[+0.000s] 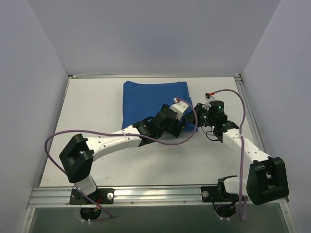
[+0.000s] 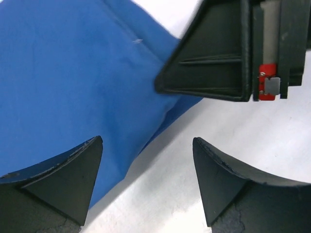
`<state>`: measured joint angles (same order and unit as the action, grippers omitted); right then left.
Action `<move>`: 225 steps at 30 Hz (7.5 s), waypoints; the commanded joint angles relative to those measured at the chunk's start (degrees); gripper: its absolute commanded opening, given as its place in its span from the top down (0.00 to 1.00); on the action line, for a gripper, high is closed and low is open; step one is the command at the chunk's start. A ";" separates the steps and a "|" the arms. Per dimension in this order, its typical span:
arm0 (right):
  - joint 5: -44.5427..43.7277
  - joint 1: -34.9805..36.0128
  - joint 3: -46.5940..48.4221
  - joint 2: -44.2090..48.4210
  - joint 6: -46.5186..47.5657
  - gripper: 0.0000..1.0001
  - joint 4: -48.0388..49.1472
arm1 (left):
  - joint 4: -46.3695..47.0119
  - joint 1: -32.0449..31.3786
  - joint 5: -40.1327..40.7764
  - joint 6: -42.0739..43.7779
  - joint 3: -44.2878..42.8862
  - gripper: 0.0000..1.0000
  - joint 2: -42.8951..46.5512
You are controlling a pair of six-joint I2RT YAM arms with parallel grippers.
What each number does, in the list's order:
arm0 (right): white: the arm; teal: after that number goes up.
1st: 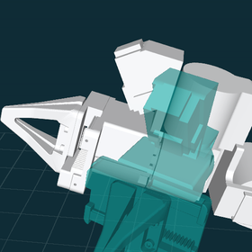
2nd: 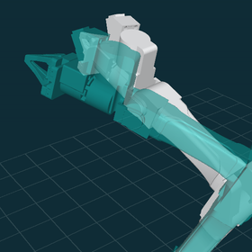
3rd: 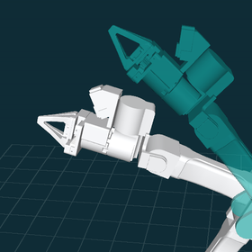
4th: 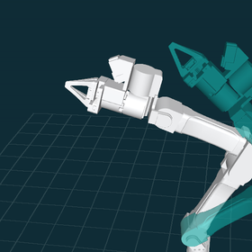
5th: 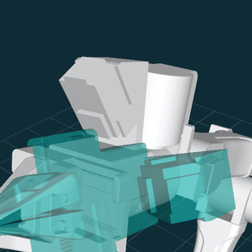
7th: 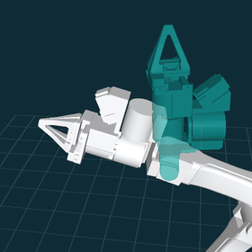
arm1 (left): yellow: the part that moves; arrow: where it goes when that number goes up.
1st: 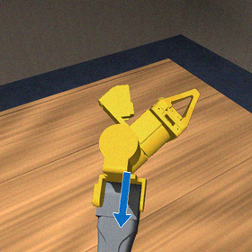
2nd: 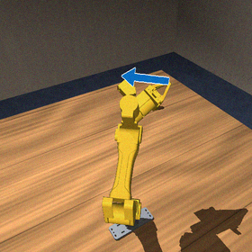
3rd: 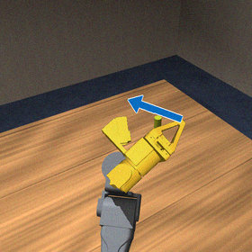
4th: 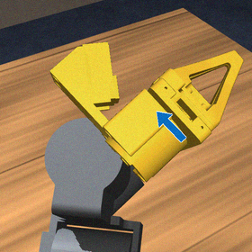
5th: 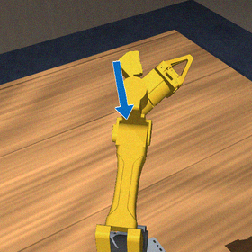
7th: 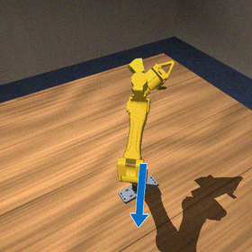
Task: Open and lay out the surgical kit
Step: Open the surgical kit at the center of the board.
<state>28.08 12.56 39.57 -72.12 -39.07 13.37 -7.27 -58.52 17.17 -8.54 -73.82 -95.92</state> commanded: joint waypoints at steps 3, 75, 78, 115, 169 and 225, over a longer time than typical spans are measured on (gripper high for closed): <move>3.92 0.63 5.16 4.00 -3.11 1.00 -0.53 | 9.47 -1.07 4.01 8.18 -1.50 0.16 -4.00; -82.92 57.76 47.44 -52.43 44.17 0.75 -10.91 | -26.57 52.11 3.93 -32.42 17.31 0.06 45.12; -82.39 57.76 47.62 -49.80 43.12 0.89 -11.08 | -26.66 52.11 3.75 -32.33 17.13 0.06 45.21; -58.50 -17.05 34.17 -19.12 22.99 0.08 -24.45 | -23.75 52.19 -11.98 -30.93 15.73 0.06 30.02; -11.73 -4.82 87.34 -74.48 3.21 0.44 -18.64 | -24.28 52.90 -20.42 -20.47 7.90 0.27 11.10; -14.10 -2.63 30.93 -22.46 9.80 0.80 -36.92 | -31.58 53.60 -15.85 -21.70 2.37 0.27 9.61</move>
<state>13.34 9.39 73.32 -97.58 -29.69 -18.90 -38.41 -5.15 0.71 -29.74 -69.34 -86.28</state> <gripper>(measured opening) 0.120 0.727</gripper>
